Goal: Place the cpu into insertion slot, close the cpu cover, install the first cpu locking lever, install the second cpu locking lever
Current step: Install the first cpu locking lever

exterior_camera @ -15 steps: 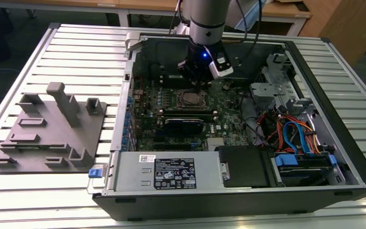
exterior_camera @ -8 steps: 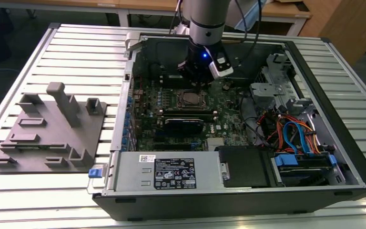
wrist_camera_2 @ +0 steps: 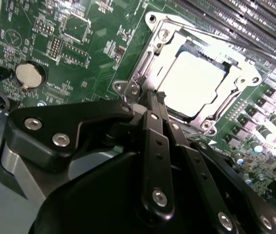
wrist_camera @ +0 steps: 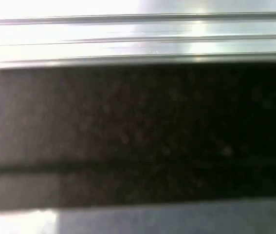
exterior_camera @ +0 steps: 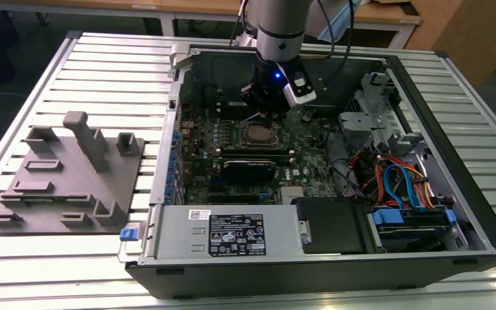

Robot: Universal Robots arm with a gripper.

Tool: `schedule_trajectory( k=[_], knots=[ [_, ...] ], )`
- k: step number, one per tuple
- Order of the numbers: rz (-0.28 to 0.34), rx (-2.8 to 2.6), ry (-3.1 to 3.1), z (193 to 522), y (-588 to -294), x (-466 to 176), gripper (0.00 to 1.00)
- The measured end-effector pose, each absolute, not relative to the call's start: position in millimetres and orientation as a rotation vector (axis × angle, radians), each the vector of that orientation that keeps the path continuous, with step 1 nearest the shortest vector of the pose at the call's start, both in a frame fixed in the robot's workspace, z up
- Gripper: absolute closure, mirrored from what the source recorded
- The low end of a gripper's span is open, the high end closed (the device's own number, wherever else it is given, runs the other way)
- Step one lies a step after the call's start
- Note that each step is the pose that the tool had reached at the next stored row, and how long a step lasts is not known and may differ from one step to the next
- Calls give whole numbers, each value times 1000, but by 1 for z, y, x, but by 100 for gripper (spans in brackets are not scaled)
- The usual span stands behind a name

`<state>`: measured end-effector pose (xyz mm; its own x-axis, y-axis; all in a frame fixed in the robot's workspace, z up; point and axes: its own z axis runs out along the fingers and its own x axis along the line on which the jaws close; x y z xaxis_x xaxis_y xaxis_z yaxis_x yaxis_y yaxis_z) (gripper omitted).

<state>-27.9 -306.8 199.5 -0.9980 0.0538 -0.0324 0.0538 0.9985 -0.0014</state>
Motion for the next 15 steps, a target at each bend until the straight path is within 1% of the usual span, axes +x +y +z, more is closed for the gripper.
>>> schedule_trajectory(
  k=[8, 15],
  knots=[
    [-3, 84, 3108, 202, -308, -28, 90],
    [-3, 84, 3108, 202, -317, -31, 90]
  ],
)
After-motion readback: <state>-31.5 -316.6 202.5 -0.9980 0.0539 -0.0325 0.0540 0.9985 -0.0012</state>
